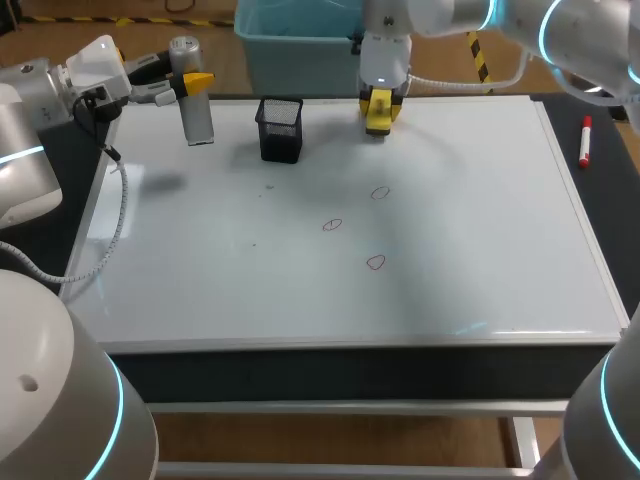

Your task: Pick up the inspection probe, press it on each red-marked spot on the whiteboard one by one, put down the probe, pick up the eraser, and wipe off all the red marks.

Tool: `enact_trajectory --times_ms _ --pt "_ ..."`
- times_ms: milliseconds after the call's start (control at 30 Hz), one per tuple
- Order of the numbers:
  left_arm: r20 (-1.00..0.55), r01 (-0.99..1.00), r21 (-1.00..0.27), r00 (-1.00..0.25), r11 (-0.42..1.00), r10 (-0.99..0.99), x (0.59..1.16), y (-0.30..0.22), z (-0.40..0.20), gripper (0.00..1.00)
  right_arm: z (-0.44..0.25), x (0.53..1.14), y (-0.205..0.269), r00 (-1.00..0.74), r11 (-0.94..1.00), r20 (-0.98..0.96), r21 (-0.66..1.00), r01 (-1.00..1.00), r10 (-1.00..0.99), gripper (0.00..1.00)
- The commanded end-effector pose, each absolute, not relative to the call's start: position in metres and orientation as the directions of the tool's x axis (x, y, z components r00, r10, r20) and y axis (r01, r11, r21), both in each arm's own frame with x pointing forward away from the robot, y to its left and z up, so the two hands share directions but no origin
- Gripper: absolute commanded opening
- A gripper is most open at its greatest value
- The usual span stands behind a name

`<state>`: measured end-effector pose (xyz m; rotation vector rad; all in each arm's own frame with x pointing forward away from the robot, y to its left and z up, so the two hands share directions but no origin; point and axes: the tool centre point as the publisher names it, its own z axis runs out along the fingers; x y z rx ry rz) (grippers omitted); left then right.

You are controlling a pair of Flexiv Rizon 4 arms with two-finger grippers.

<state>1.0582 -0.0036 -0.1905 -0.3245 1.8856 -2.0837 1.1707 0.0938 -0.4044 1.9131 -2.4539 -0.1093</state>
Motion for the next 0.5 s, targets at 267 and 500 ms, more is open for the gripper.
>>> enact_trajectory --times_ms 267,500 --pt "-0.041 0.079 -0.993 -0.925 -0.085 -0.378 1.058 -0.004 -0.190 0.00 -0.342 1.121 0.039 -0.343 0.343 -0.031 0.008 -0.939 -0.939 0.00" --pt "-0.041 0.079 -0.993 -0.925 -0.085 -0.378 1.058 -0.004 -0.190 0.00 -0.328 1.103 0.000 -0.424 0.425 -0.038 -0.009 -0.905 -0.905 0.00"
